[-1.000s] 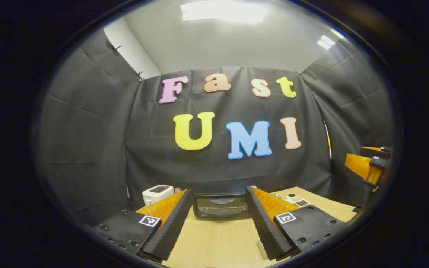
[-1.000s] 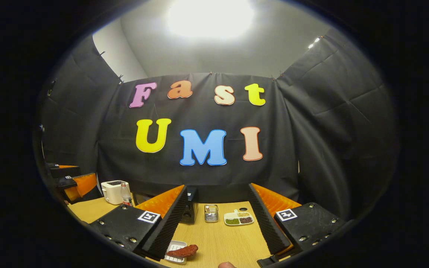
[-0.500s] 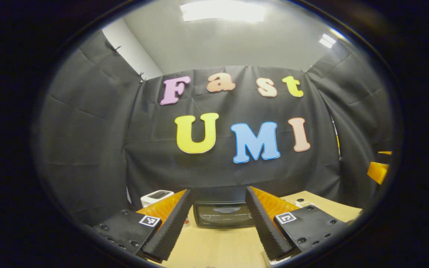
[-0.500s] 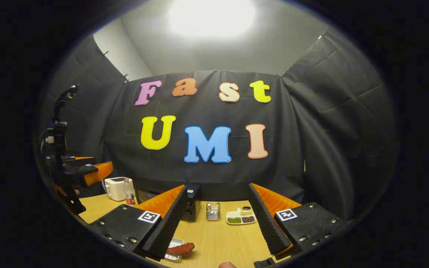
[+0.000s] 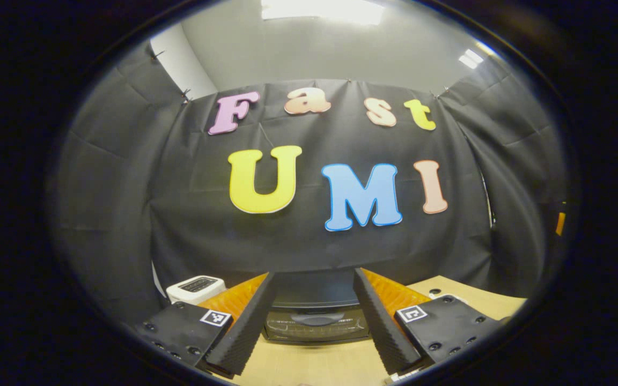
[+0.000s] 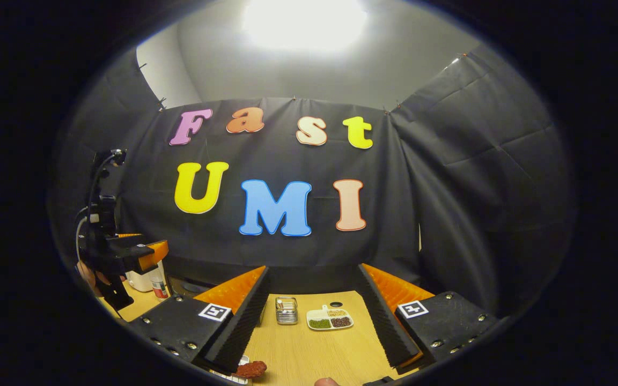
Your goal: Open the electric oven with the left hand, put the food in, and close the electric oven.
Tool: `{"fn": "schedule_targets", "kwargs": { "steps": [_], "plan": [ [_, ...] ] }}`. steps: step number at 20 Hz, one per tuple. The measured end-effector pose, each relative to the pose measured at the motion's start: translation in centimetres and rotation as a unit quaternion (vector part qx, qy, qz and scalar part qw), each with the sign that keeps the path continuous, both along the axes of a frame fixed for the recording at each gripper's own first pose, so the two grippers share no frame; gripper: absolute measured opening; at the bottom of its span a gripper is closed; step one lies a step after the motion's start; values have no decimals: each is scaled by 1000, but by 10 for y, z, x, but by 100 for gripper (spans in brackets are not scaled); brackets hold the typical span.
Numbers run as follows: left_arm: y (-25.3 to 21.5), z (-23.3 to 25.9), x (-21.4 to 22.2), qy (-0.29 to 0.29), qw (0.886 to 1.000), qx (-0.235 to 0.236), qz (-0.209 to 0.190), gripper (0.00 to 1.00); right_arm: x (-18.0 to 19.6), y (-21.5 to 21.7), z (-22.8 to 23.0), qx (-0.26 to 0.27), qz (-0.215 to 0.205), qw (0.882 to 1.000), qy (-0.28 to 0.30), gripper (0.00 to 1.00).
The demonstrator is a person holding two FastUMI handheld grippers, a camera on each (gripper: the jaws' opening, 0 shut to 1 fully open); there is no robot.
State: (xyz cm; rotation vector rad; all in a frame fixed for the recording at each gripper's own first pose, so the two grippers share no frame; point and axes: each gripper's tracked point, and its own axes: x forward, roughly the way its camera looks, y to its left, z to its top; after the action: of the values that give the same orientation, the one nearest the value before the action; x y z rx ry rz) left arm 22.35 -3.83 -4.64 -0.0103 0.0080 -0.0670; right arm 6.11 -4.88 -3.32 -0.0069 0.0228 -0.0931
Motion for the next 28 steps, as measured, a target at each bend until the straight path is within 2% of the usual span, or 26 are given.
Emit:
{"fn": "schedule_targets", "kwargs": {
  "steps": [5,6,8,9,11,13,14,17,21,23,24,25,26,28],
  "plan": [
    [-1,-46,54,34,999,-9,-7,100,14,-1,-6,-19,-29,999,12,97],
    [-2,-55,64,39,999,-13,-9,97,17,-1,-5,-22,-35,999,14,97],
    [-2,-74,81,51,999,-12,-15,97,20,-2,-5,-26,-46,998,14,97],
    [-2,-82,89,56,998,-8,-17,100,21,-2,-5,-29,-52,998,15,97],
    [-2,-101,104,64,998,3,-18,94,24,-1,-6,-33,-61,997,19,97],
    [-7,-120,118,73,997,7,-26,100,28,1,-8,-35,-69,997,22,97],
    [-10,-132,123,82,996,8,-31,97,30,2,-10,-36,-72,996,25,97],
    [-16,-156,138,102,994,12,-41,97,34,7,-13,-36,-78,996,30,97],
    [-15,-181,146,125,991,20,-33,99,38,9,-15,-41,-79,995,35,97],
    [-15,-181,145,115,993,17,-29,100,40,9,-13,-44,-79,995,35,97],
    [-14,-177,143,110,993,16,-27,92,39,8,-13,-45,-78,995,35,97],
    [-14,-179,141,112,993,15,-24,100,40,8,-12,-44,-78,995,34,97],
    [-14,-178,137,111,994,15,-22,97,39,7,-12,-44,-77,996,33,97],
    [-14,-179,129,108,994,16,-21,100,38,6,-11,-42,-76,996,32,97]
  ]
}}
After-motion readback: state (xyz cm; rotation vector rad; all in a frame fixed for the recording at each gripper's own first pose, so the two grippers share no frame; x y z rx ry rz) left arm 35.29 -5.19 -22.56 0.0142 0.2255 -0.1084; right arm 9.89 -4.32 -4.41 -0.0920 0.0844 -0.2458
